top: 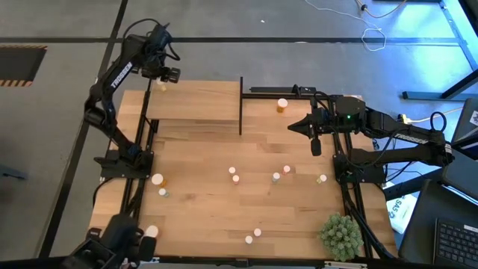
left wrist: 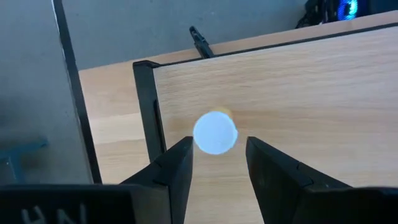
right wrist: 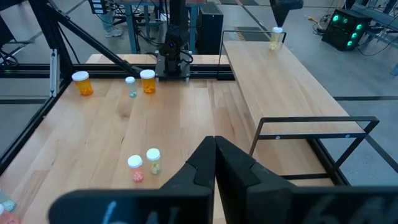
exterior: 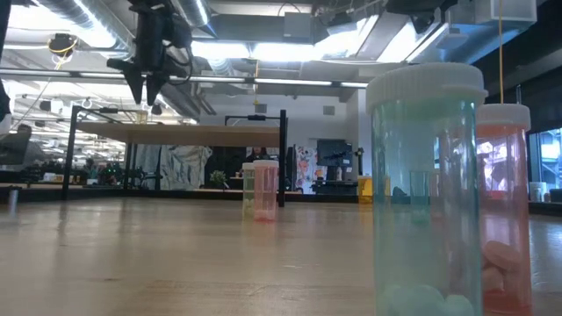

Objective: Pick and place medicine bottles onto shelf by color
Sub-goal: Put the top right small blue pill on the shelf

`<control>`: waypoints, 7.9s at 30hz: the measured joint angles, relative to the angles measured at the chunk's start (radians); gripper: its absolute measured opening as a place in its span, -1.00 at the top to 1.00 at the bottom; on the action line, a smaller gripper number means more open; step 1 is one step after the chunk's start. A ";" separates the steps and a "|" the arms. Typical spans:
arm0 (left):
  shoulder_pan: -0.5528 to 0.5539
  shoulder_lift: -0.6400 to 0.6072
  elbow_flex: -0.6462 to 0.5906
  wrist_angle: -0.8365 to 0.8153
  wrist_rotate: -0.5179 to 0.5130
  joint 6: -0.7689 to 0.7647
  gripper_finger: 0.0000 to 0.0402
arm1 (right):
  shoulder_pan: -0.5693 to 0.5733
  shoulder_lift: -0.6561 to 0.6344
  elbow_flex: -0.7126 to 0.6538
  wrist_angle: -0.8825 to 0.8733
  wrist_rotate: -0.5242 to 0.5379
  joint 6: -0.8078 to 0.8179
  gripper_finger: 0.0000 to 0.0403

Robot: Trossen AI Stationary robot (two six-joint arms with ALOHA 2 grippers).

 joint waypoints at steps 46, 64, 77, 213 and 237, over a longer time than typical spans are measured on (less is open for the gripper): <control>-1.031 -0.390 0.000 0.067 -0.122 -0.323 0.30 | 0.047 0.190 0.326 -0.415 0.063 0.059 0.94; -1.336 -0.396 0.000 0.006 -0.279 -0.367 0.30 | 0.281 0.436 0.578 -0.734 0.014 0.062 0.96; -1.398 -0.423 0.001 0.001 -0.326 -0.367 0.30 | 0.286 0.548 0.578 -0.719 -0.053 0.347 0.63; -1.400 -0.428 0.000 0.007 -0.326 -0.348 0.30 | 0.322 0.934 0.285 -0.501 0.059 -0.097 0.30; -1.400 -0.429 0.000 0.007 -0.326 -0.348 0.30 | 0.322 0.934 0.386 -0.574 0.011 0.014 0.36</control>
